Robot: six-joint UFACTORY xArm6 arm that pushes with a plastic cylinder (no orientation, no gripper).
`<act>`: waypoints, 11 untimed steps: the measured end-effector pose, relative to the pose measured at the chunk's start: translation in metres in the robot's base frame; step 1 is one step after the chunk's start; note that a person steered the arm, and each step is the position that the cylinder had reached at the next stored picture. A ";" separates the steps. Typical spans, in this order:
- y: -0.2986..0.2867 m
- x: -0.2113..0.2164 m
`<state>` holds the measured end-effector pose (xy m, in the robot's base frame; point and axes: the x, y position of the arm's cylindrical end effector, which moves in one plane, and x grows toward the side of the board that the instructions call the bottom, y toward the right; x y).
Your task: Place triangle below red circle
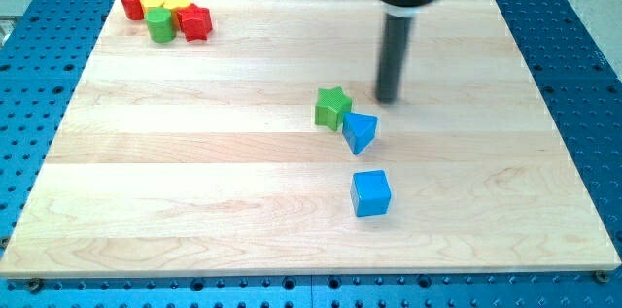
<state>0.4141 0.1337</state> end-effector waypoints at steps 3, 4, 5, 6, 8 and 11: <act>-0.073 0.064; -0.133 0.060; -0.160 0.027; -0.223 0.014; -0.319 0.006; -0.377 -0.002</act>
